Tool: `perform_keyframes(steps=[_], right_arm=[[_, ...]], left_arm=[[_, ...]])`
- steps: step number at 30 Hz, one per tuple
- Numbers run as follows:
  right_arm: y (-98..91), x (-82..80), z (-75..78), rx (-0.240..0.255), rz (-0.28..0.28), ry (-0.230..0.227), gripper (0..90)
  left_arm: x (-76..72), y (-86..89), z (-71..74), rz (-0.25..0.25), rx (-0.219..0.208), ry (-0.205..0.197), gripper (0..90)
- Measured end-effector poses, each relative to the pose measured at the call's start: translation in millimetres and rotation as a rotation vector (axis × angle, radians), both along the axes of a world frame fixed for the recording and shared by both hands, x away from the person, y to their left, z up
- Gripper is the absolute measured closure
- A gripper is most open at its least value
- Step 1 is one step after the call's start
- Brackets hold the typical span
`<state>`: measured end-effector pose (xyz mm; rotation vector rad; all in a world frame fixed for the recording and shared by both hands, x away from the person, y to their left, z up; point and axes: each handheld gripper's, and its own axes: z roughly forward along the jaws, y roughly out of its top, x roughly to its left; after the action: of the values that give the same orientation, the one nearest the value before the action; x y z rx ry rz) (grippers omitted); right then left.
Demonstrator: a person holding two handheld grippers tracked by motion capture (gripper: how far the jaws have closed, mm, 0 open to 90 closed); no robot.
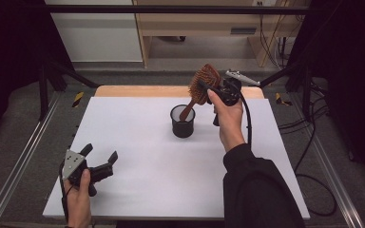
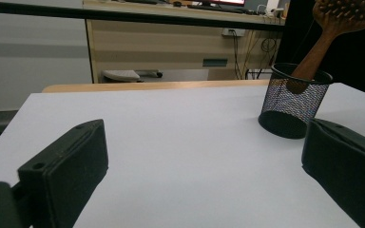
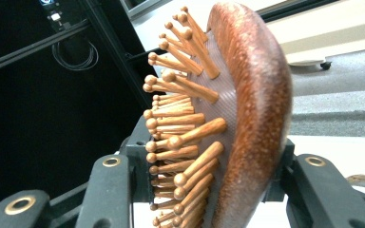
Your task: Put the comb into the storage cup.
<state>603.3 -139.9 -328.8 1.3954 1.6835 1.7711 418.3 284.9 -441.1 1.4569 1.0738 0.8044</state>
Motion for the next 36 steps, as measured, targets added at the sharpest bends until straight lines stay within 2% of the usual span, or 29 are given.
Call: perform_keyframes(steps=[2, 12, 16, 36], right_arm=[[3.3, -0.3, -1.2, 0.005, 0.001, 0.009, 51.7], [15.5, 3.2, -7.7, -0.046, 0.029, 0.025, 51.5], [17.4, 5.9, -11.7, -0.052, 0.032, 0.030, 51.5], [13.6, 8.9, -26.6, -0.062, 0.019, 0.047, 51.5]], left_arm=[[0.3, -0.3, -0.3, -0.003, 0.001, 0.004, 1.5], [-0.2, -2.1, 0.0, -0.011, 0.001, 0.001, 1.5], [-0.1, -2.6, -0.2, -0.009, 0.003, 0.003, 1.7], [0.5, -5.7, -1.1, -0.025, 0.014, 0.010, 1.7]])
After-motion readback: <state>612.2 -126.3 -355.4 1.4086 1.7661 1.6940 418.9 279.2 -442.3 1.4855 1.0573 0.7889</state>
